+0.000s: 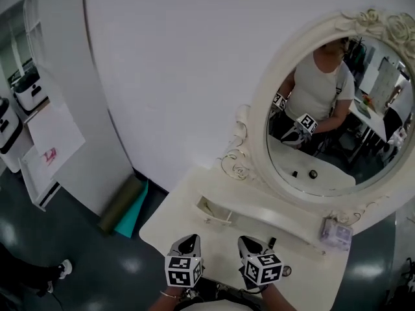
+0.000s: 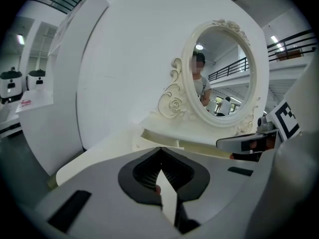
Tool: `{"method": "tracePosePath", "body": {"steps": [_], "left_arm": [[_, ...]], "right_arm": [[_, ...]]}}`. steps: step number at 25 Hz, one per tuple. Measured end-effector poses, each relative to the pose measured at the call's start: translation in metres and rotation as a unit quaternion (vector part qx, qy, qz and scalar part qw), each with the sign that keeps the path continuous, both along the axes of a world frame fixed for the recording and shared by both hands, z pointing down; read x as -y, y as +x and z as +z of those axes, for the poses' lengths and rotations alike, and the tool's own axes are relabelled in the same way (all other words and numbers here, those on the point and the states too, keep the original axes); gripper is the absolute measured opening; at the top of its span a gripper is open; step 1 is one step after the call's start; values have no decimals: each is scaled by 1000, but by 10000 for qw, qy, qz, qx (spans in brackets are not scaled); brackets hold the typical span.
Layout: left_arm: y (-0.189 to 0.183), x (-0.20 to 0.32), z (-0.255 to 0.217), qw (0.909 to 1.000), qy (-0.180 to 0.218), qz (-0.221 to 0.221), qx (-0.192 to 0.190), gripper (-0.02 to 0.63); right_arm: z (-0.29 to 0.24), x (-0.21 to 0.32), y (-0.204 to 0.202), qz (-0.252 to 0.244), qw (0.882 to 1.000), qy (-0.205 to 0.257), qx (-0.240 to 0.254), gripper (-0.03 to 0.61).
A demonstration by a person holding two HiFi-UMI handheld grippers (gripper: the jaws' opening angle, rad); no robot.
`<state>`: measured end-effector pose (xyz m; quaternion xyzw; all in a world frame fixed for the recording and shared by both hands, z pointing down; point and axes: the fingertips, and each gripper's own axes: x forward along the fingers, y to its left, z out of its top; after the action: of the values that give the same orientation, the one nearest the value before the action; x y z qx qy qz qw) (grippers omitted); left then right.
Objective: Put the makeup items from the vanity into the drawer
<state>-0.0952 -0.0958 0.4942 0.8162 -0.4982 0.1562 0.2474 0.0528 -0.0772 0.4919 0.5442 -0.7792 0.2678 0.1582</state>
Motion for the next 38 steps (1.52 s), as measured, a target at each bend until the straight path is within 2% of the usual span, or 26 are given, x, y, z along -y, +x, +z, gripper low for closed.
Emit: {"method": "tracePosePath", "body": {"steps": [14,17,25,31,38], "left_arm": [[20,-3,-9,9996,205,207,11,6],[21,-3,-9,9997,165,173,-112,8],[26,-4,-2,9996,89,257,-59,8],[43,-4,10,9987,-33,512,-8,6],[81,-10,40,9933,-333,1092,180,8]], "right_arm": [[-9,-10,21,311,9994,128,-35,25],[-8,-12,25,387,9992,109,-25,25],[2,-26,38,653,9979,-24,-40,21],[25,-48,69,1232,9916,-298,-245,23],[59,-75,120,2169,9733,-679,-310,28]]}}
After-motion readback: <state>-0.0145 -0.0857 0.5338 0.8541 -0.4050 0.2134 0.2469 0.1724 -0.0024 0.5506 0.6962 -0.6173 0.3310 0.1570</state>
